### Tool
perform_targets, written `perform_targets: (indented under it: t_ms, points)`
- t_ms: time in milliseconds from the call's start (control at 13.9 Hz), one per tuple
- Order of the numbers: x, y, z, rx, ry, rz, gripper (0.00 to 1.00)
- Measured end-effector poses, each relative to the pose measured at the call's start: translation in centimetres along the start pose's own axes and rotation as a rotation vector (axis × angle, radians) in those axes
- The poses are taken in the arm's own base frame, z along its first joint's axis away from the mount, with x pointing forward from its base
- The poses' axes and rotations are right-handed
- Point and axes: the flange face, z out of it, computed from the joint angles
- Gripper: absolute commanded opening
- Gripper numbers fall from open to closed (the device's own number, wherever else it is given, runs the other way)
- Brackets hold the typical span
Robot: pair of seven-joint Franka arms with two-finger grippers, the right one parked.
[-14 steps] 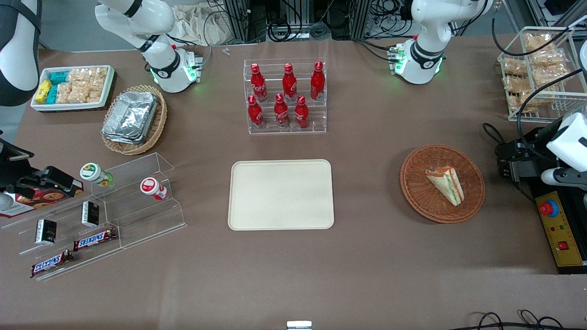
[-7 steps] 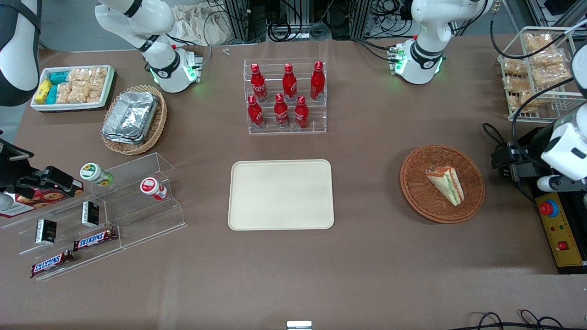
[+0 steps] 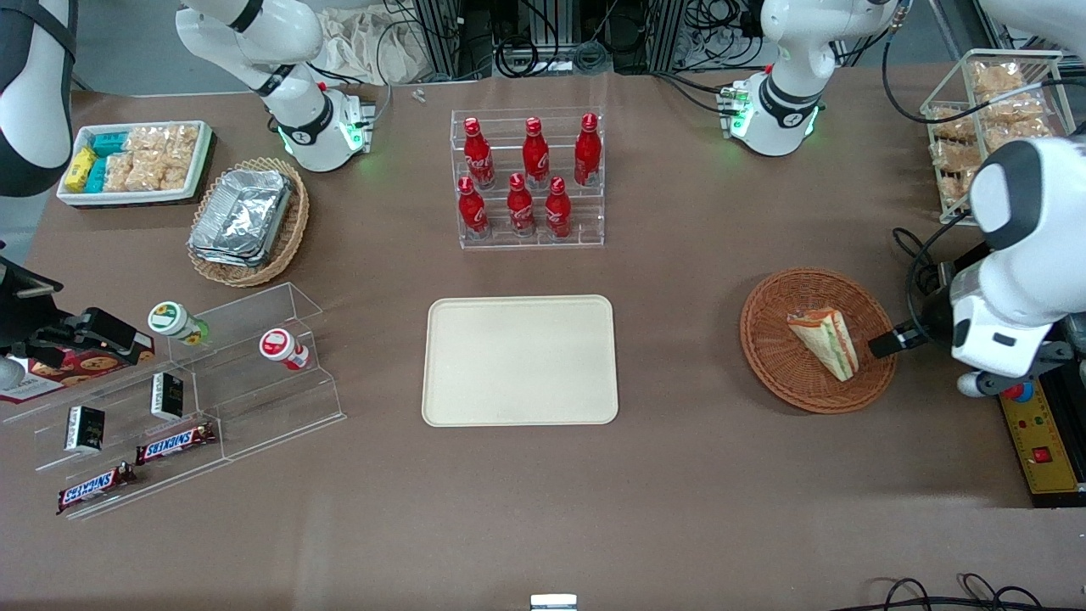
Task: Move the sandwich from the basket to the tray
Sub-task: 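Move the left gripper over the wicker basket toward the sandwich, then lower the open left gripper around the sandwich and close it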
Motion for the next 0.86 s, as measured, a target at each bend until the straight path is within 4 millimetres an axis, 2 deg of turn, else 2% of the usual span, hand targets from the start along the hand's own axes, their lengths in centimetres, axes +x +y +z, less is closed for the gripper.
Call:
perform_targets:
  t_ms: [360, 576, 720, 864]
  points:
    - [-2.3, 0.1, 7.4, 0.009, 0.047, -0.119, 0.99]
    - [-4.1, -1.0, 12.0, 0.001, 0.057, -0.130, 0.99]
    - [-4.7, -1.7, 13.3, 0.006, 0.047, -0.134, 0.99]
    - [-5.0, -1.8, 13.7, 0.011, 0.040, -0.136, 0.99]
